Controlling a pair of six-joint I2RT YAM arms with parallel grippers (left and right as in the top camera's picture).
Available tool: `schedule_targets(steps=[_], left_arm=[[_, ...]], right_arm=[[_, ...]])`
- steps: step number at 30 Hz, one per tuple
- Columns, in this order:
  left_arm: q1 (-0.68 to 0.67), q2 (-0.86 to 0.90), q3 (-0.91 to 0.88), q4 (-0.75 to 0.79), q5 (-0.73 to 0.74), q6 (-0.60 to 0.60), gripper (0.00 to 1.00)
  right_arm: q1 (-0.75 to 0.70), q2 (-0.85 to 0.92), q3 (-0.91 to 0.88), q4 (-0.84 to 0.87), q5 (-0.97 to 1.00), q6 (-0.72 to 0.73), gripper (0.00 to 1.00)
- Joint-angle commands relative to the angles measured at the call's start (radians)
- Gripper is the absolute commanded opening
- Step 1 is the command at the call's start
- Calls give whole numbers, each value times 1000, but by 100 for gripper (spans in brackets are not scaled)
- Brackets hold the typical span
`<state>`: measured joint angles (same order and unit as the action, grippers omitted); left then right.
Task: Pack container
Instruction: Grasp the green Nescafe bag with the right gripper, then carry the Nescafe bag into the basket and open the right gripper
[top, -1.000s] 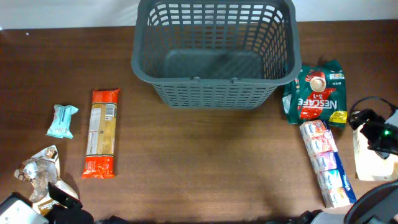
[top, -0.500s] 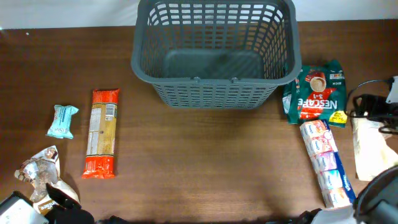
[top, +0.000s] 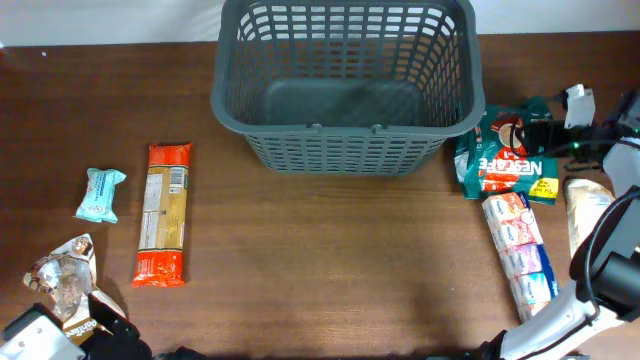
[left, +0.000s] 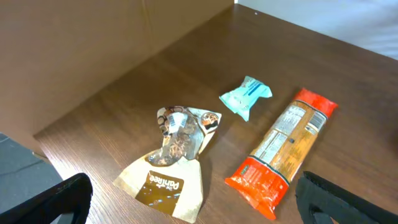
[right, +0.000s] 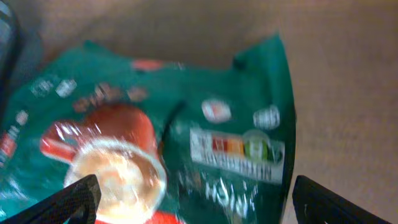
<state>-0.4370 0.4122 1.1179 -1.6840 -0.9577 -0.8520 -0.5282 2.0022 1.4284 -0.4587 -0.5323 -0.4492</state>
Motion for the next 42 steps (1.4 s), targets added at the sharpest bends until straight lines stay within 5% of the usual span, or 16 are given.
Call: schedule_targets(steps=[1,15,19,20,22,25,29,35,42], left_arm=[[3,-11,-8,-3,28,17,99],[3,-11,-8,-3,83,16,99],[3,-11,-8,-3,84,16,99],[3,-11,-8,-3,84,16,99],[3,-11,-8,-3,84,16,99],[3,-11,-8,-3,84,16,99],[3,-11,-8,-2,84,16,99],[3,-11,-8,0,83,16,99],[3,-11,-8,1,83,16,99]], right_arm=[[11,38,23,2,9,-10,96],[11,201,21,12,12,50,100],[11,260,21,22,10,50,67],[11,278,21,23,9,50,54],[11,306,21,24,13,50,4],[11,309,21,3,8,64,4],[3,295,43,-3,16,268,4],[-11,216,161,-121,-3,276,4],[-8,54,542,-375,-14,275,4]])
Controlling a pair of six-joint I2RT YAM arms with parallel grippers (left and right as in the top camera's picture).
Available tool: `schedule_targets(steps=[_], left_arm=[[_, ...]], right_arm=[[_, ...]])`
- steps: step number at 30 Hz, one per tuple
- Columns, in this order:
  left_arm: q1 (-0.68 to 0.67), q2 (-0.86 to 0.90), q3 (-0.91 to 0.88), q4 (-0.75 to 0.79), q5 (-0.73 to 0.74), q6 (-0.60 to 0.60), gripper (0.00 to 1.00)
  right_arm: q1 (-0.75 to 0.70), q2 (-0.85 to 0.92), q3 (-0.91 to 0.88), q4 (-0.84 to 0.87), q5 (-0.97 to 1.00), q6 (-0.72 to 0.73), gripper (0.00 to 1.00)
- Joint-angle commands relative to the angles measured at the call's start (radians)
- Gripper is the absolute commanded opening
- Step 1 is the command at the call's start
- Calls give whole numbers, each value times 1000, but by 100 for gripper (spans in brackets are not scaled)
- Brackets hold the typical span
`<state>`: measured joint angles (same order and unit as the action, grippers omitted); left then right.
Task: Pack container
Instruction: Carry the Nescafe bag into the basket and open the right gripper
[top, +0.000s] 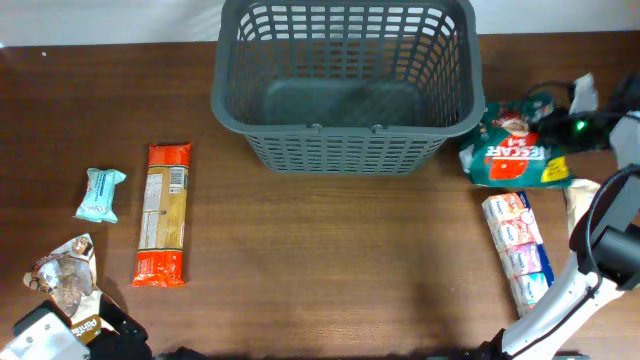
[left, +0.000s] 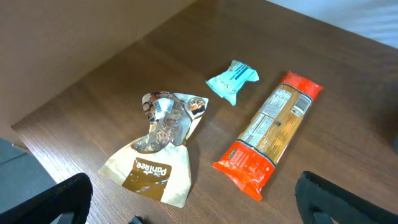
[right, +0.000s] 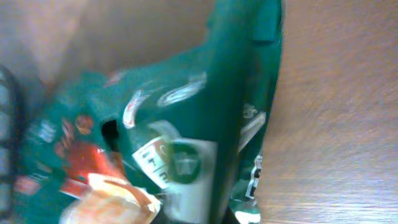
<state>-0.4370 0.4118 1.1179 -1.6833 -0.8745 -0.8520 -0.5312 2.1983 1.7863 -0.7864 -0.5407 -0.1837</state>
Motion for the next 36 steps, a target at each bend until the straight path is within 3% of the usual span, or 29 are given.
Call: schedule_targets(steps=[1,10,16,24,36], left_arm=[[3,-11,-8,0,0,16,99],[3,-11,-8,-1,0,16,99],[3,-11,-8,-1,23,16,99],[3,-11,-8,-1,67,16,99],[3,-11,-8,-3,67,17,99]], right_arm=[[-3,-156,257,-83,-6,9,4],[137,-208,872,-164,-34,114,4],[427,-208,1151,-116,-28,181,4],[673,-163,986,-331,-24,66,4],[755,-161,623,-435,-20,-86,3]])
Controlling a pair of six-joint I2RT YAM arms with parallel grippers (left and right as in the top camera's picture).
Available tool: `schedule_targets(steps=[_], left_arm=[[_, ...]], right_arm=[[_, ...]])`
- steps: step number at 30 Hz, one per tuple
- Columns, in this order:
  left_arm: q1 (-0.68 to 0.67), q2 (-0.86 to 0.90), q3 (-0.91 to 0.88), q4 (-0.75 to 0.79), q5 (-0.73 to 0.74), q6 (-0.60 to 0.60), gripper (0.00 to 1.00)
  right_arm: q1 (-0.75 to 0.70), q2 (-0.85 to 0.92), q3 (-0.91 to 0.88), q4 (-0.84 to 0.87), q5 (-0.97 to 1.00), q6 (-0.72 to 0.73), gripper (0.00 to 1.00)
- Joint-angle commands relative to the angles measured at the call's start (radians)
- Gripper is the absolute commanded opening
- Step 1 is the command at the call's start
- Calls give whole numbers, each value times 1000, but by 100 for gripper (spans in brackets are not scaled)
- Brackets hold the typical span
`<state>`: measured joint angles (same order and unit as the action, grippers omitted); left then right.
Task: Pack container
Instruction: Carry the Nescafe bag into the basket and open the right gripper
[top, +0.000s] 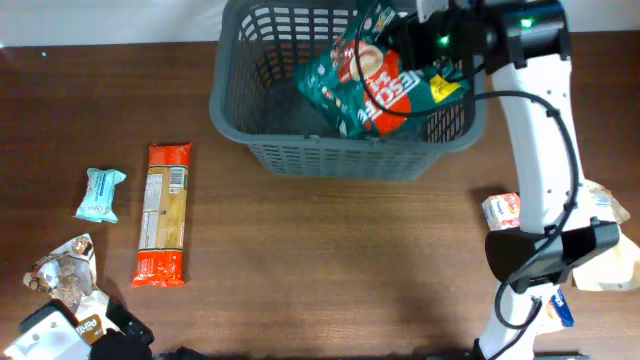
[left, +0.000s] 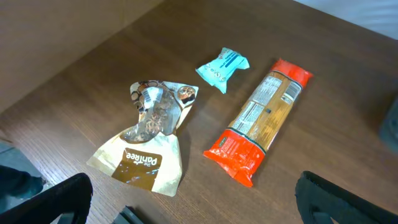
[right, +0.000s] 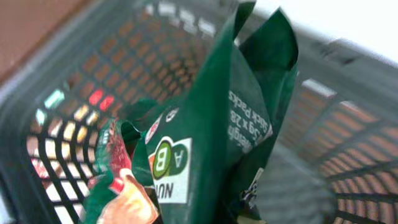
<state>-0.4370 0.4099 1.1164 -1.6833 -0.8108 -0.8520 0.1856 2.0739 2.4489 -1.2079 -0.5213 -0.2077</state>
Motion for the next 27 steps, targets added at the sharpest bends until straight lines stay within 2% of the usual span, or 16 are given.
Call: schedule_targets(steps=[1,2,3,4,7,9,11,13,14,15,16,18,24,27], left_arm=[[3,-9,-6,-4,3,17,99],[3,-9,-6,-4,3,17,99],[3,-9,-6,-4,3,17,99],[3,-9,-6,-4,3,17,99],[3,-9,-6,-4,3,17,99],[3,-9,-6,-4,3,17,99],[3,-9,-6,-4,3,24,99],[3,-9,-6,-4,3,29,99],[3,-9,-6,-4,3,31,99],[3,-9,-6,-4,3,31,99],[3,-9,-6,-4,2,31,99],[3,-9,-6,-4,0,31,99],[3,-9,-6,-4,7,32,99],[3,-9,-7,-4,6,31,99]], right_arm=[[41,-36,-53,-20,-36,-76,4],[45,-36,-68,-27,-3,-77,4],[47,-36,-71,-30,32,-77,64],[49,-37,-69,-29,47,-87,99],[49,-47,-16,-27,90,-110,99],[38,-67,111,-27,192,-87,99],[-11,-88,284,-44,401,58,99],[-101,-103,393,-116,566,275,99],[-167,-111,428,-182,603,397,100],[-209,-113,443,-224,610,447,99],[-319,-116,455,-341,634,562,99],[-425,-114,451,-492,723,639,99],[-550,-168,314,-491,752,540,99],[-623,-302,25,-491,795,544,99]])
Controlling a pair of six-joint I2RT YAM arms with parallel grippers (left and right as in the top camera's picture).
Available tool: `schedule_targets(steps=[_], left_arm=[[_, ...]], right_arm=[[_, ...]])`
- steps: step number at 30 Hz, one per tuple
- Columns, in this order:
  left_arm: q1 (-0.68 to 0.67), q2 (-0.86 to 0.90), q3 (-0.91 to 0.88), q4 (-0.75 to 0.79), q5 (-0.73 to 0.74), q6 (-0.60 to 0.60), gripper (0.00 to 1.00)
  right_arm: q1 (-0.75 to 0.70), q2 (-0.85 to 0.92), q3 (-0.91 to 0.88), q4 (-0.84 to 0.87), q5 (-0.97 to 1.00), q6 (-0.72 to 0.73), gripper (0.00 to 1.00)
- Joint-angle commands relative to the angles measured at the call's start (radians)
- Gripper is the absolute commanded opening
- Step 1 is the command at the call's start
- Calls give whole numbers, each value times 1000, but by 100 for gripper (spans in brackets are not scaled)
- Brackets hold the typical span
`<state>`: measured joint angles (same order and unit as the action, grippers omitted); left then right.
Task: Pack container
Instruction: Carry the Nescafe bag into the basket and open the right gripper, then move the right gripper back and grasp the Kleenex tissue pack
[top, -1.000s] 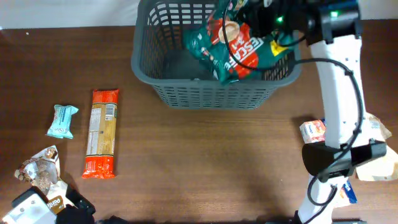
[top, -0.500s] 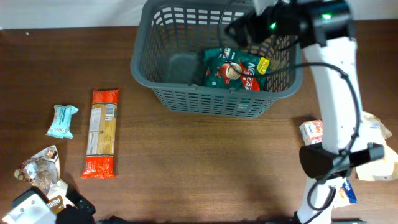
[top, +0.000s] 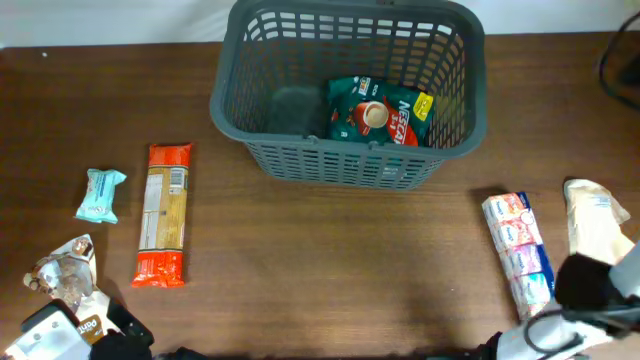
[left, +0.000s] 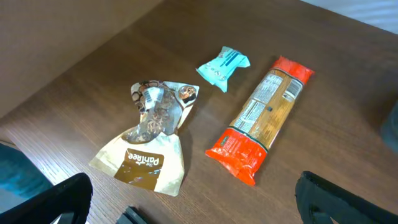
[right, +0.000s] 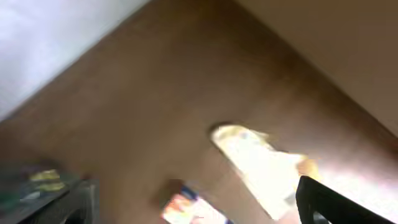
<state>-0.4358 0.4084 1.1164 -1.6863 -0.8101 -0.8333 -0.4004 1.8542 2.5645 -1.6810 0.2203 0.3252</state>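
Observation:
The grey mesh basket (top: 300, 150) stands at the table's back middle, and the green coffee bag (top: 375, 113) lies inside it on the right. My right gripper (right: 199, 208) is open and holds nothing, high over the table's right end; it does not show in the overhead view. My left gripper (left: 199, 208) is open near the front left corner, with the brown-and-cream snack bag (left: 149, 149), the teal packet (left: 222, 65) and the orange pasta pack (left: 264, 130) ahead of it.
A pink-and-blue pack (top: 518, 248) and a cream bag (top: 595, 215) lie at the right front, beside my right arm's base (top: 590, 285). Both also show blurred below the right wrist, the cream bag (right: 261, 158) and the pack (right: 186, 208).
The green coffee bag was held over the basket in my right gripper. Now it lies in the basket, and that gripper is open and away over the table's right end. The left arm is still.
My right gripper was open over the green coffee bag lying right of the basket. Then it was shut on the bag, which had shifted. Then it held the bag above the basket. Now the bag rests inside and the gripper is free.

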Motion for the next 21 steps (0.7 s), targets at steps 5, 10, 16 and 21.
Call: schedule_targets(steps=[5,10,16,21], left_arm=[[2,-8,-20,6,0,13,99],[2,-8,-20,5,-1,21,99],[2,-8,-20,2,2,47,99],[2,-8,-20,2,2,47,99]], right_arm=[[-87,-420,-616,30,39,-9,99],[34,-749,-1057,151,85,-142,99],[85,-1025,-1541,387,-282,-652,99],[98,-935,-1636,484,-294,-761,99]])
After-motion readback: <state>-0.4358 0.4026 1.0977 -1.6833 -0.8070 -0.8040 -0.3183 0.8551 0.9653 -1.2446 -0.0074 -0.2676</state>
